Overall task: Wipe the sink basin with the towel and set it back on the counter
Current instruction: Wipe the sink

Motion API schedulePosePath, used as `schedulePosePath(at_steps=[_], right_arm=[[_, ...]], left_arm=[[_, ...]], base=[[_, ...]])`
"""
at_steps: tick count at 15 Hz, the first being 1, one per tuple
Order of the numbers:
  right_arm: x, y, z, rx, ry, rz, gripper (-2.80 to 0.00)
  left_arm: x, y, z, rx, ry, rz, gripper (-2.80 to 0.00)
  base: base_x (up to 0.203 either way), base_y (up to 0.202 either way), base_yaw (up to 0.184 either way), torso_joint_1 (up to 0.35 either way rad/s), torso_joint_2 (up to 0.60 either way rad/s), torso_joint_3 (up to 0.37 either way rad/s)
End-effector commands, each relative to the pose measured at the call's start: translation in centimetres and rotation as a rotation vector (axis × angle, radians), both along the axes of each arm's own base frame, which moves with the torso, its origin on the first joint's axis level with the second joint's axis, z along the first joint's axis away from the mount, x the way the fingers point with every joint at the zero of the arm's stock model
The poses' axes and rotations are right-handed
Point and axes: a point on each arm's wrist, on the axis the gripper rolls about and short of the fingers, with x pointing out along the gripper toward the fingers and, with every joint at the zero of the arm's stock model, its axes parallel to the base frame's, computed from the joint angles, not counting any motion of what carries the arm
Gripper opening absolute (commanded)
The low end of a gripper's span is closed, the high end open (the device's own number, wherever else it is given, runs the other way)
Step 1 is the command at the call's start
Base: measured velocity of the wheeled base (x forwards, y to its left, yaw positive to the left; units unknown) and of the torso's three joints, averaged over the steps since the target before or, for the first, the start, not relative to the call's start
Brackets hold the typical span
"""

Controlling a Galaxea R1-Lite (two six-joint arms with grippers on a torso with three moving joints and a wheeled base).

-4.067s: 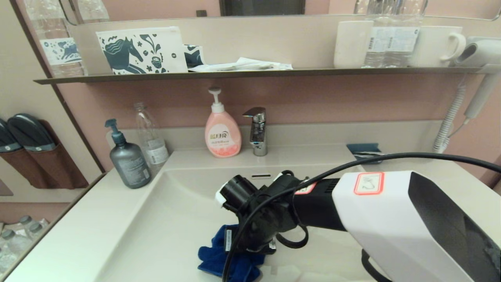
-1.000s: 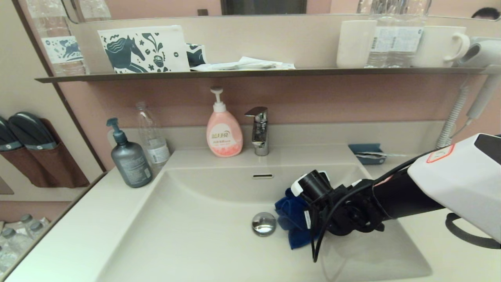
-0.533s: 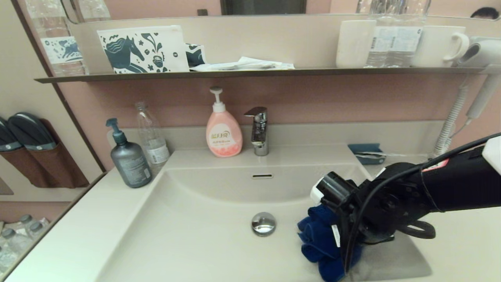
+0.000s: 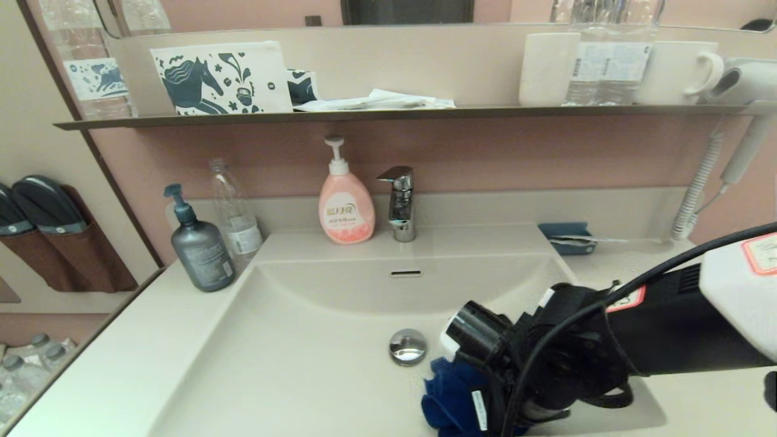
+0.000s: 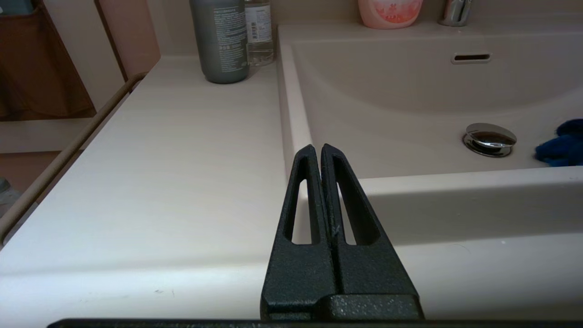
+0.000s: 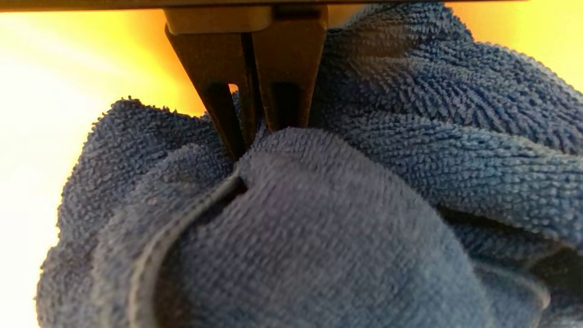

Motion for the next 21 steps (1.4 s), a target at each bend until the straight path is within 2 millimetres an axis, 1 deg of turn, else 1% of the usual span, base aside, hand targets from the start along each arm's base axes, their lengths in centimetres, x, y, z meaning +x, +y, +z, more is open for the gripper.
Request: schedulePosePath(at_steps=[1, 3, 4, 7, 9, 11, 13, 14, 15, 17, 19, 20, 21], right_arm=[[0.3, 4.1, -2.5, 0.084, -0.034, 0.069, -2.8], [0.6, 6.9, -1.7, 0.2, -0.07, 0.116, -2.8], [1.0, 8.1, -1.3, 0.26, -0.07, 0.134, -2.8], [2.9, 11.2, -0.3, 0.402, -0.089, 0.155, -2.8], [4.3, 13.1, 0.0, 0.465, -0.124, 0.158, -2.8], [5.7, 14.9, -0.3, 0.513, -0.161, 0.164, -2.8], [6.7, 16.0, -1.1, 0.547, -0.197, 0.171, -2.8], [7.1, 16.3, -1.1, 0.575, -0.235, 0.185, -2.8], [8.0, 16.2, -1.0, 0.596, -0.288, 0.185, -2.8], [9.4, 15.3, -0.8, 0.543, -0.374, 0.177, -2.8], [11.0, 14.2, -0.7, 0.454, -0.488, 0.132, -2.8], [12.1, 13.4, -0.4, 0.437, -0.543, 0.106, -2.8], [12.8, 12.6, 0.2, 0.417, -0.573, 0.085, -2.8]], left_arm=[[0.0, 0.0, 0.0, 0.0, 0.0, 0.001, -2.8], [0.0, 0.0, 0.0, 0.0, 0.001, 0.001, -2.8], [0.0, 0.0, 0.0, 0.0, 0.002, 0.001, -2.8], [0.0, 0.0, 0.0, 0.0, 0.001, 0.001, -2.8], [0.0, 0.0, 0.0, 0.0, 0.0, 0.0, -2.8], [0.0, 0.0, 0.0, 0.0, 0.0, 0.001, -2.8], [0.0, 0.0, 0.0, 0.0, 0.001, 0.001, -2.8], [0.0, 0.0, 0.0, 0.0, 0.001, 0.0, -2.8], [0.0, 0.0, 0.0, 0.0, 0.0, 0.0, -2.8], [0.0, 0.0, 0.0, 0.0, 0.001, -0.001, -2.8], [0.0, 0.0, 0.0, 0.0, 0.001, 0.001, -2.8], [0.0, 0.0, 0.0, 0.0, 0.0, -0.001, -2.8], [0.0, 0.0, 0.0, 0.0, 0.001, 0.001, -2.8]], base=[[0.0, 0.0, 0.0, 0.0, 0.0, 0.0], [0.0, 0.0, 0.0, 0.0, 0.0, 0.0], [0.0, 0.0, 0.0, 0.0, 0.0, 0.0], [0.0, 0.0, 0.0, 0.0, 0.0, 0.0], [0.0, 0.0, 0.0, 0.0, 0.0, 0.0], [0.0, 0.0, 0.0, 0.0, 0.0, 0.0], [0.0, 0.0, 0.0, 0.0, 0.0, 0.0], [0.0, 0.0, 0.0, 0.0, 0.0, 0.0], [0.0, 0.0, 0.0, 0.0, 0.0, 0.0], [0.0, 0.0, 0.0, 0.0, 0.0, 0.0], [0.0, 0.0, 0.0, 0.0, 0.0, 0.0], [0.0, 0.0, 0.0, 0.0, 0.0, 0.0], [0.0, 0.0, 0.0, 0.0, 0.0, 0.0]])
